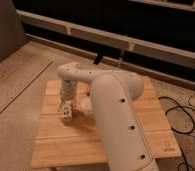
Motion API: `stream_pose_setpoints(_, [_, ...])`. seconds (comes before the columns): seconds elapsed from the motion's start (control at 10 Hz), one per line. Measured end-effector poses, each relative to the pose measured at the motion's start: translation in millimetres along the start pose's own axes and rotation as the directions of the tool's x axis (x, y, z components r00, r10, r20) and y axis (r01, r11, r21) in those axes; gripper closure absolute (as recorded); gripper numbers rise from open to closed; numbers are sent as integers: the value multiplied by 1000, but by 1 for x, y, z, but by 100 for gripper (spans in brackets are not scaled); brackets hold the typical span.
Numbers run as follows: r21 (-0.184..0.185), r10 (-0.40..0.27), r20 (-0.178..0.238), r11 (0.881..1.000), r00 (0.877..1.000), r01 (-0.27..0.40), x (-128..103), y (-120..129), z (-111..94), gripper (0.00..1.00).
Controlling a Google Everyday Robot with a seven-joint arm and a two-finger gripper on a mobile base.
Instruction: Place the bottle in the ceramic bowl
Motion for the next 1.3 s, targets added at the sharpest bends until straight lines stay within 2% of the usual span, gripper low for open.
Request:
stream_pose_setpoints(0.2, [-24,-8,-7,1000,1000,8,3,-3,3,62])
stream_pose_setpoints(0.3, [-36,-14,-10,999,1000,14,4,-6,4,75])
stream_pose_setpoints(0.5, [-41,-27,-13,999,1000,27,5,-8,3,95])
stream_pose_setpoints(0.6, [-33,-37,-10,999,999,36,3,-9,1,100])
stream_pose_setpoints(0.8, [2,-54,25,999,998,54,-5,-11,-17,100])
stream_pose_setpoints(1.0, [45,-77,87,996,993,73,-15,-7,-44,100])
stream_pose_setpoints(1.3, [104,-99,142,991,985,85,-19,-1,-74,100])
